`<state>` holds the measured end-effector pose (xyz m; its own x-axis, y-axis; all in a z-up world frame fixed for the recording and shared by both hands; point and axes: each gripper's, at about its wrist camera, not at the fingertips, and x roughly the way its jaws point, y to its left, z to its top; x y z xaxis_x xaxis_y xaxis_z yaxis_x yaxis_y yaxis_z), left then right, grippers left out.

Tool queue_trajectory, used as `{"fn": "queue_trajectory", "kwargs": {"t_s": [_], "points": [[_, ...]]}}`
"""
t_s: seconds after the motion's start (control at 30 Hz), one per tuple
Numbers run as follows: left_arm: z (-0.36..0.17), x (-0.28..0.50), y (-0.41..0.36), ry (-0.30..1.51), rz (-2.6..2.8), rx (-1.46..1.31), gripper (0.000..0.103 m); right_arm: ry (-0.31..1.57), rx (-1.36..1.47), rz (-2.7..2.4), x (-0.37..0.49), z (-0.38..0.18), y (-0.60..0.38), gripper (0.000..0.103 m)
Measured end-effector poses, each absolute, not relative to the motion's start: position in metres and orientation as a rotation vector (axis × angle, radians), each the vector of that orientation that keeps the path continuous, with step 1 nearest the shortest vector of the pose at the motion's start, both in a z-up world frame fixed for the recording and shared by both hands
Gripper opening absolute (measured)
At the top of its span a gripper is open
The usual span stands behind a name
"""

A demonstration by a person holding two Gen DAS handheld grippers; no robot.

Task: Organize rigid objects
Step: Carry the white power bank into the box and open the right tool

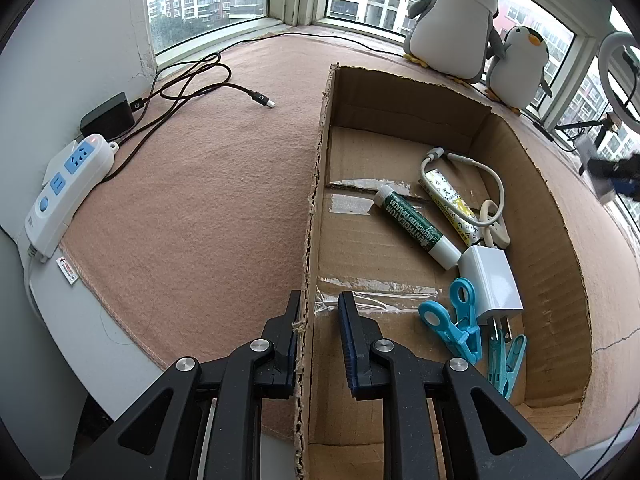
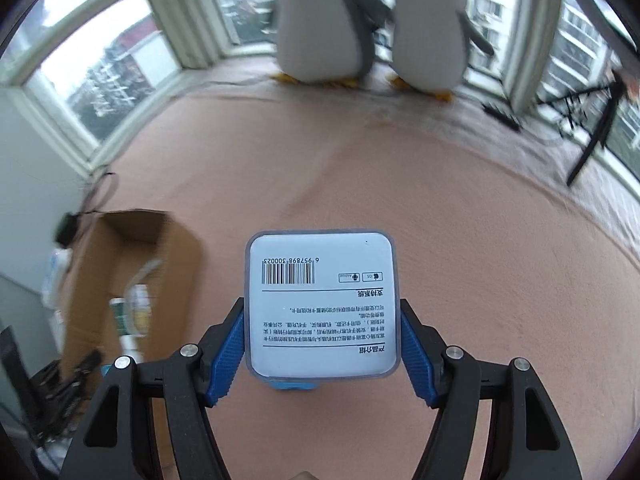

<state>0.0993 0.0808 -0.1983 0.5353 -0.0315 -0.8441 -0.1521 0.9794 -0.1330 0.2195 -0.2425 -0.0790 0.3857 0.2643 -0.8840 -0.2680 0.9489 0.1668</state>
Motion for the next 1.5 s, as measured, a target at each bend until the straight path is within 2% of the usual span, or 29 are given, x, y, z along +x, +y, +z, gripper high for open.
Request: {"fn": "queue_trajectory", "kwargs": {"t_s": [0.3,0.63,1.1,1.5], "points": [[-0.198,0.100,0.082,1.005,0.072,-0.205,0.019,1.075,-0.087,0.535,0.198,-0.063,-0.144,0.066],[-0.198,0.100,0.081,1.006,0.069,-0.202,0.019,1.128,-0.170,0.585,0.208,-0.104,-0.060,0.066],[-0.199,0.100,0.081,1.006,0.067,-0.204,0.019,1.191,-0.215,0.553,0.217,-0.143,-0.029,0.066],[-0.199,0.099,0.078,1.005,0.069,-0.202,0.019,1.152,-0.212,0.578,0.211,-0.128,-0.030,0.068]]}}
